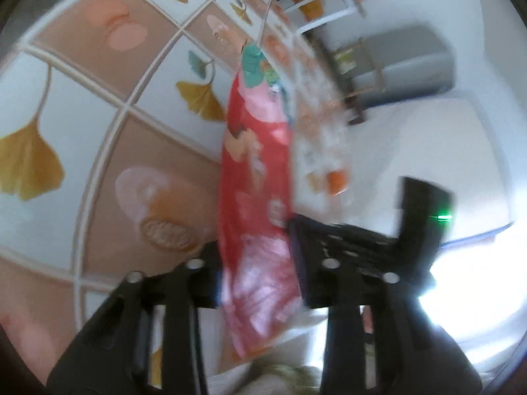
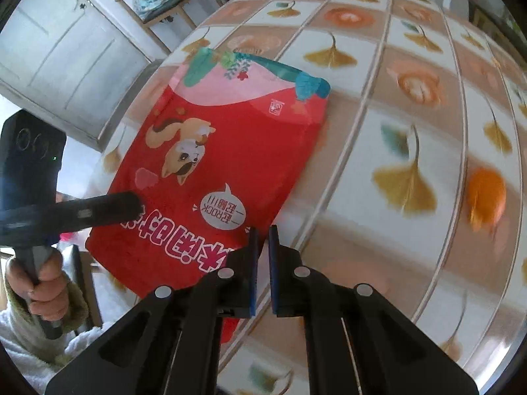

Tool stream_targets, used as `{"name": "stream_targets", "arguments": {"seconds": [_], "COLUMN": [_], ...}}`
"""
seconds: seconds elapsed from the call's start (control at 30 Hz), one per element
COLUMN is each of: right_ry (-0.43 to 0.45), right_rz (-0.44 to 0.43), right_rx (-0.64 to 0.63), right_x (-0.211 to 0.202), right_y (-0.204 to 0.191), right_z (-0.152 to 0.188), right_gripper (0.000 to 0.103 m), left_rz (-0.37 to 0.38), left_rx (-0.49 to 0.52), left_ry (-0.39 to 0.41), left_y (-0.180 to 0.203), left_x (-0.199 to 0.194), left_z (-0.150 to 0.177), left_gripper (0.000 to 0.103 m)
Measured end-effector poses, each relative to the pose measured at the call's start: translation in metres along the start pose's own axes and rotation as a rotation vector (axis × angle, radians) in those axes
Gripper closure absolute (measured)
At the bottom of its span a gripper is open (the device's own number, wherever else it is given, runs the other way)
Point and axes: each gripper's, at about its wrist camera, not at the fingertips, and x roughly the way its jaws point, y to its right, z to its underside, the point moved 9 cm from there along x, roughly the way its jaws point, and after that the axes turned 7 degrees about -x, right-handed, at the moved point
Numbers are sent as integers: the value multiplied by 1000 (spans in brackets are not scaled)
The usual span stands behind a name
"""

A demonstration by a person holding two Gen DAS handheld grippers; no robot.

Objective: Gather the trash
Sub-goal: 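Close the left tool on the red snack bag and lift it, then grasp the orange peel with right tool while left holds the red bag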

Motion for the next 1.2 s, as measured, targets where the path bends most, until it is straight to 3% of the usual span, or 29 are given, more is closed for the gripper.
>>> {"name": "stream_targets", "arguments": {"seconds": [0.03,0.13,0.2,0.3,0.4,0.5,0.7,0.97,1.2], "right_ry": [13,78,140,221,270,304,342,307,278], "right_rz": [6,-2,52,119,154,136,143,269,360], "right_rx": [10,57,92,221,364,460,521,456,347], "right_x": [-4,-25,-48,-83,-103,-100,-78,-42,-31], "right_y": [0,6,24,72,119,141,159,164,147], "right_z": [7,26,36,46,51,45,16,-11,-20], "right_gripper": [96,94,92,70,62,54,54,57,76], "left_rz": [-37,-72,-114,-139,-138,-137,-135,-135,-135], "left_rx": [27,81,123,148,140,136,123,117,113], "left_ry": [2,6,24,33,39,38,29,16,14], "left_y": [1,8,12,17,18,13,6,5,4], "left_x": [1,4,4,7,9,6,3,7,7], "left_z": [1,9,10,9,8,7,12,10,8], "left_gripper": [87,92,92,93,93,93,93,93,93]}}
